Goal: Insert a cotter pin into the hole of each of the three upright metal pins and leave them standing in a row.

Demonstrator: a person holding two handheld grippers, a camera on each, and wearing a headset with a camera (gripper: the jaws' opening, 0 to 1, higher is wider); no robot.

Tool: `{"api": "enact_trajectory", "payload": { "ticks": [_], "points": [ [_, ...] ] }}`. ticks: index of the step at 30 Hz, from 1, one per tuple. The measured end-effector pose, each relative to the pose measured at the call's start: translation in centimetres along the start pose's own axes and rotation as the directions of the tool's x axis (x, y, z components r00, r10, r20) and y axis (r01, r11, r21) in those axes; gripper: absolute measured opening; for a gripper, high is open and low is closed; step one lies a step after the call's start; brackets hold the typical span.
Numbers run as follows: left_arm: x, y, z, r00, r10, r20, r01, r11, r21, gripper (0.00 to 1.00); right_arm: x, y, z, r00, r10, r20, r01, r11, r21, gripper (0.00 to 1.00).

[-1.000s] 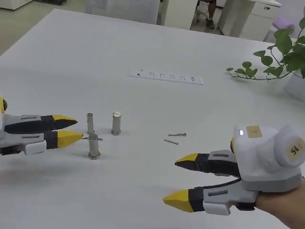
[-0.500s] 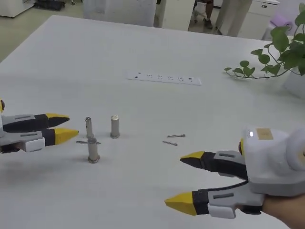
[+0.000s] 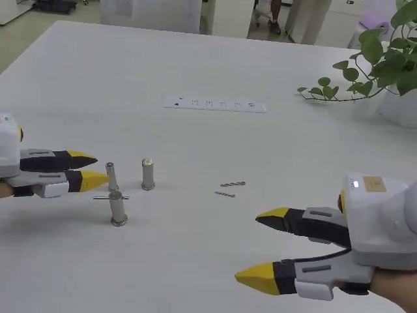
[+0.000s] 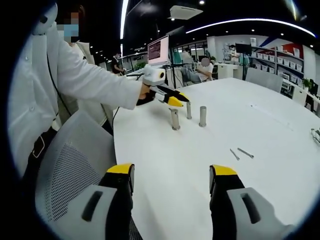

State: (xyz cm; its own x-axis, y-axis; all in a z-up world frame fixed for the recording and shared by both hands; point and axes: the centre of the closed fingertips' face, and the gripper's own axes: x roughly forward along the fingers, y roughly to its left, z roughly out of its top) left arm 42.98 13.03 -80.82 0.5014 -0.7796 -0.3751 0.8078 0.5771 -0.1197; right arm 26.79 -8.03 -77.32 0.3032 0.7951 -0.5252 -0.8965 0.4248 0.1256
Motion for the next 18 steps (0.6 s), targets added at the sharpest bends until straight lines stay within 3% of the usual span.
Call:
{"api": "enact_trajectory", "payload": {
  "ticks": [3, 9, 13, 18],
  "points": [
    [0.5, -0.2, -0.3, 0.9993, -0.016, -0.034, 0.016, 0.999, 0.027, 0.30, 0.0, -0.1, -0.1, 1.0000, -0.003, 0.002, 0.003, 1.000, 0.006, 0.63],
    [1.3, -0.2, -0.3, 0.9985, -0.024, -0.049, 0.027, 0.998, 0.052, 0.23, 0.0, -0.2, -0.1, 1.0000, -0.006, 0.000, 0.006, 1.000, 0.012, 0.63],
    [1.9, -0.7, -0.8, 0.9947, -0.044, -0.092, 0.053, 0.994, 0.096, 0.21, 0.0, -0.4, -0.1, 1.0000, -0.007, -0.003, 0.007, 1.000, 0.014, 0.63],
    [2.2, -0.7, -0.9, 0.9940, -0.042, -0.102, 0.054, 0.991, 0.120, 0.11, 0.1, -0.3, -0.1, 1.0000, -0.005, -0.004, 0.005, 1.000, 0.014, 0.63]
  ]
}}
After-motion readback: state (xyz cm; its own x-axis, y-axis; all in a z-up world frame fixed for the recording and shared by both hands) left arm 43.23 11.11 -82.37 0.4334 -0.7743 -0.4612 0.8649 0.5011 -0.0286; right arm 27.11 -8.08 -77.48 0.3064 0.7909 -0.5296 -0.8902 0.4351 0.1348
